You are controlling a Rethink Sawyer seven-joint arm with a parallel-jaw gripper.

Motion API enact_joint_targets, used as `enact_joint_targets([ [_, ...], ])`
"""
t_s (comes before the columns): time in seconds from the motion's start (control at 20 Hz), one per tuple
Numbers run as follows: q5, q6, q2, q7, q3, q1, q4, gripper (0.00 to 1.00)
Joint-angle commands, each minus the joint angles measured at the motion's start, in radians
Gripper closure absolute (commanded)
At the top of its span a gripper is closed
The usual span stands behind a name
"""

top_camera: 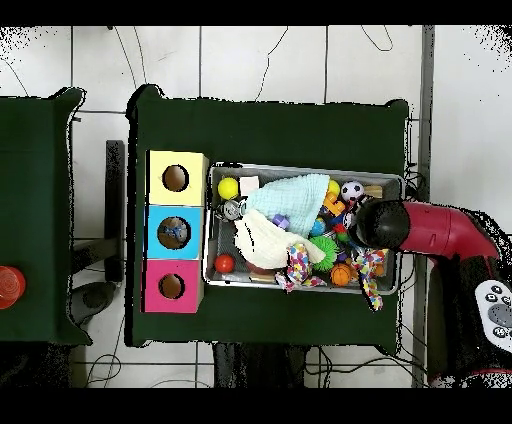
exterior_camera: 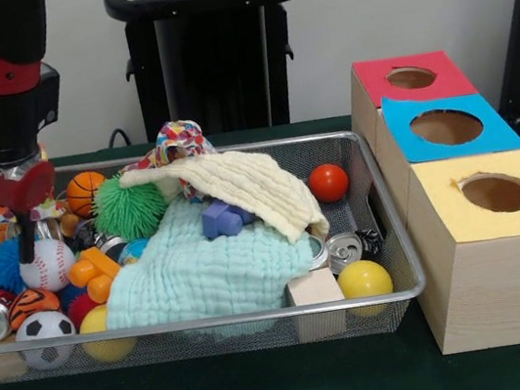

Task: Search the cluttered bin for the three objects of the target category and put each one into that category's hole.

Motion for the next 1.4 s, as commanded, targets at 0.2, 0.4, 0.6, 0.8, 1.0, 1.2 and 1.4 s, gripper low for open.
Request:
enact_joint_targets([
  [0.2, -0.105, 0.104, 0.065, -0.347, 0.104, -0.014, 0.068, 0.00],
  [0.4, -0.066, 0.104, 0.064, -0.265, 0.095, -0.016, 0.102, 0.00],
  [0.6, -0.062, 0.113, 0.048, -0.237, 0.080, 0.003, 0.114, 0.00],
  [0.8, -0.026, 0.076, 0.078, -0.270, 0.144, -0.066, 0.126, 0.00],
  [1.0, -0.048, 0.048, 0.070, -0.256, 0.144, -0.065, 0.168, 0.00],
  [1.2, -0.073, -0.033, 0.093, -0.207, 0.153, -0.071, 0.226, 0.00],
  [1.4, -0.119, -0.134, 0.103, -0.173, 0.140, -0.070, 0.258, 0.00],
])
